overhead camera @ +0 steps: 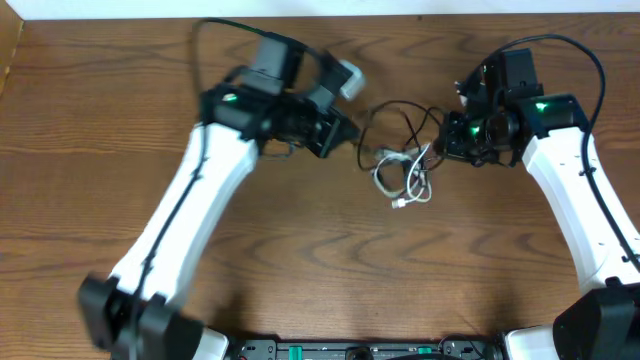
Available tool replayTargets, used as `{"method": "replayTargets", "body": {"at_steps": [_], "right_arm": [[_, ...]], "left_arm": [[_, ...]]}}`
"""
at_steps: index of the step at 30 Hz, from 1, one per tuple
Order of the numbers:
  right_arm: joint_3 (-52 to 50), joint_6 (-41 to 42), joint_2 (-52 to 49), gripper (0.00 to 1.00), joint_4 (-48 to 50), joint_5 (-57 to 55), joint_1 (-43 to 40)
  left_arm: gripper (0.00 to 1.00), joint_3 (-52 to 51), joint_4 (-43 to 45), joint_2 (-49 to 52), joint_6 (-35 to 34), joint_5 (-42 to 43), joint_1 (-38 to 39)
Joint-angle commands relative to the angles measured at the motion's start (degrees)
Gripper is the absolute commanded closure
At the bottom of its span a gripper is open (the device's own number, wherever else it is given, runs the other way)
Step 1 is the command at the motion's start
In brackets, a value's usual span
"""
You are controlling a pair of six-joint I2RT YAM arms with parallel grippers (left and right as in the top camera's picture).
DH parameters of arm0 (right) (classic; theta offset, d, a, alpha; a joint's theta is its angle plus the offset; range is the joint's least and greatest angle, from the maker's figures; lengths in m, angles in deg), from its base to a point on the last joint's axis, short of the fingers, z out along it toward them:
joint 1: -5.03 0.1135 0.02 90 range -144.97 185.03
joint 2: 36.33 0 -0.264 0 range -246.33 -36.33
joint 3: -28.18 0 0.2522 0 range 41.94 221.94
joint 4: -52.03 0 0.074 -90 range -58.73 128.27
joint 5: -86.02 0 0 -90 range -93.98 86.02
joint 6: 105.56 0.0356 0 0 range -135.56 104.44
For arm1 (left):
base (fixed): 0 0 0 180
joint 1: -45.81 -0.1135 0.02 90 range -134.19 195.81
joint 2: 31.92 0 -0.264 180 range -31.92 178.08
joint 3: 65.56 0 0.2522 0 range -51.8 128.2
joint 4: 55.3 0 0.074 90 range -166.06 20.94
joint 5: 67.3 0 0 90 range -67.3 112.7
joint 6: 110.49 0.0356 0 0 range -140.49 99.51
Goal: Untangle cables
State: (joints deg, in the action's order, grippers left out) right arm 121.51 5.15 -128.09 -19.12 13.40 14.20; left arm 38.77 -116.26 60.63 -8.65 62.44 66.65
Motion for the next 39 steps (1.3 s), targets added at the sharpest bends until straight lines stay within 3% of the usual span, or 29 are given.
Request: {"method": "replayTargets", "body": {"at_steps": [1,12,19,23,29,34,37,39], "right_arm": [[-2.8,3.1,0.7,0.99,0.5,-9.7,-0.6],[-11.6,6.1,0.7,0.97,6.3,-12.7,-0.6],[-14.5,6.5,0.7,0.94,7.9,-13.4,-0.6],[-14.6,6.5,0.7,0.94,7.8,-14.9,-0.6],[-14.6,10.2,0.7,0.92,4.6,-28.2,-0.6],[-14.6,13.3,0.7,0.87,0.0,-40.4,-0.7],[-14.6,16.1,0.7,0.76,-2.9,-46.7,-1.3],[-14.6,17.0,0.7,0.74,-3.9,-48.1,-2.0]], "left_arm": [[0.93,2.6,1.9,-7.0,-10.0,-4.5,-2.4],[0.92,2.6,2.3,-18.0,-17.1,-26.1,-3.2],[0.92,2.6,-1.9,-18.5,-28.2,-40.9,-3.2],[0.93,2.6,-4.7,-17.8,-30.0,-45.6,-3.2],[0.93,2.6,-6.2,-17.3,-31.8,-50.9,-3.2],[0.93,2.6,-5.1,-17.0,-32.7,-64.5,-3.2],[0.92,2.6,-4.4,-16.6,-33.0,-71.1,-3.5],[0.93,2.6,-4.3,-16.4,-33.0,-71.8,-4.0]]}}
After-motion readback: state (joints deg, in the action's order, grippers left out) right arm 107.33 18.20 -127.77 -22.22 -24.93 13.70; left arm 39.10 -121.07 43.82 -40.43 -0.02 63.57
